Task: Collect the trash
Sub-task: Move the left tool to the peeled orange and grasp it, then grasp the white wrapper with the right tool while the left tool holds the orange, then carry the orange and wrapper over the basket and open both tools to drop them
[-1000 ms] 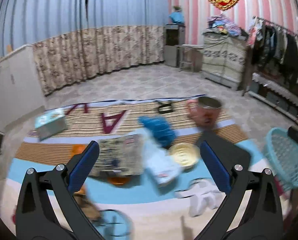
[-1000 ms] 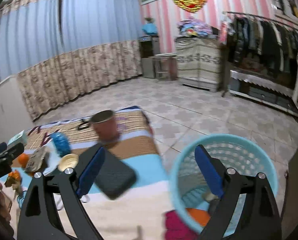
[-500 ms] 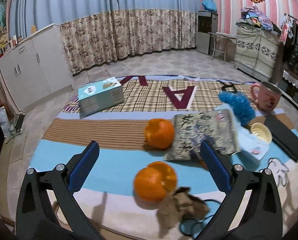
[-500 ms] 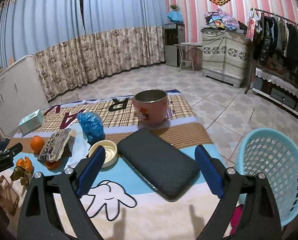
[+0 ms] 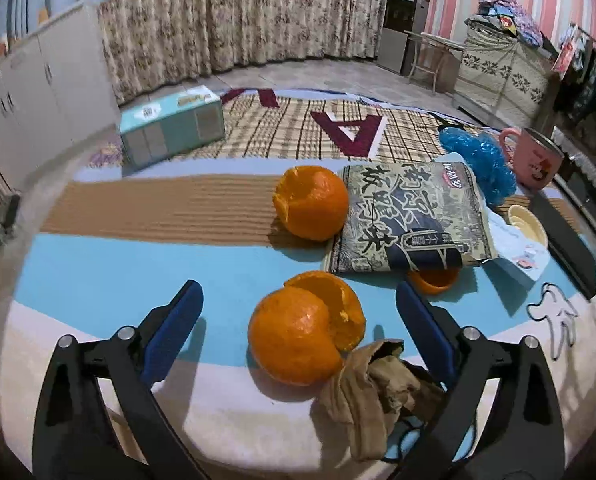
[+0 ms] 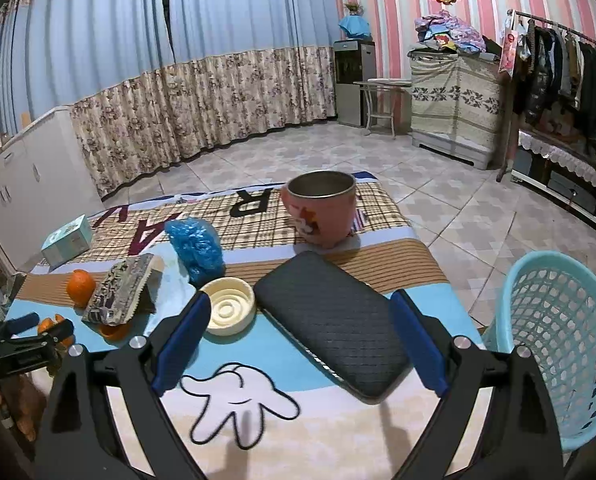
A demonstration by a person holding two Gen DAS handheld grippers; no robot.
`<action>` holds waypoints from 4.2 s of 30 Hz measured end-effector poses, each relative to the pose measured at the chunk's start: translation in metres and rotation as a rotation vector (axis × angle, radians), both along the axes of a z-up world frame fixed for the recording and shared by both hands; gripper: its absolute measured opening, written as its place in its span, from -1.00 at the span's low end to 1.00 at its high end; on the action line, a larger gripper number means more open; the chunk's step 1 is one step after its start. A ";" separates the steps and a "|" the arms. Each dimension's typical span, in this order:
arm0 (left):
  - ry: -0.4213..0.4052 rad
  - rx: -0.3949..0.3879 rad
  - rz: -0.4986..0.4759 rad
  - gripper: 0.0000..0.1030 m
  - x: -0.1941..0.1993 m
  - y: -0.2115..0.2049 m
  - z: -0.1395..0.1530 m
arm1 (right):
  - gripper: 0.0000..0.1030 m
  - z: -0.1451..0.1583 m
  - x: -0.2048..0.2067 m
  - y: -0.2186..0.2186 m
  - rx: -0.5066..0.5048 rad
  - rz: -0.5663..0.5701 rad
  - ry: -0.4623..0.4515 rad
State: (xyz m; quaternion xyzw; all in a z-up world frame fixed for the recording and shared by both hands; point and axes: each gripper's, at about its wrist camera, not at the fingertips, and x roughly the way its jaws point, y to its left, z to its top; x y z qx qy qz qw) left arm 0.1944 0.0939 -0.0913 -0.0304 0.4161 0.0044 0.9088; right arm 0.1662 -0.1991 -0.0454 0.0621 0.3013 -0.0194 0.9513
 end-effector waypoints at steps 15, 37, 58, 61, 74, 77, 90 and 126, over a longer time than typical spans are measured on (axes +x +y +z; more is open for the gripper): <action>0.040 -0.103 -0.034 0.25 0.003 -0.002 -0.002 | 0.73 0.002 0.000 0.017 -0.011 0.024 0.000; 0.022 -0.141 -0.014 -0.36 0.005 0.015 0.008 | 0.73 -0.021 0.007 0.059 -0.068 0.116 0.071; -0.154 -0.104 0.035 -0.36 -0.008 0.016 0.051 | -0.66 -0.053 0.042 0.100 0.046 0.193 0.188; -0.158 -0.106 0.035 -0.36 -0.008 0.015 0.051 | -0.84 -0.047 0.039 0.097 0.047 0.201 0.163; -0.206 -0.087 0.002 -0.36 -0.011 -0.017 0.064 | -0.96 0.008 0.009 0.041 0.038 0.167 -0.031; -0.219 -0.085 -0.018 -0.36 -0.012 -0.031 0.069 | -0.96 0.019 0.001 0.028 0.035 0.154 -0.064; -0.253 -0.119 -0.129 -0.36 -0.019 -0.108 0.087 | -0.96 0.053 -0.046 -0.050 0.038 0.048 -0.176; -0.160 -0.203 -0.676 -0.36 -0.051 -0.430 0.043 | -0.97 0.026 -0.123 -0.279 -0.001 -0.473 -0.138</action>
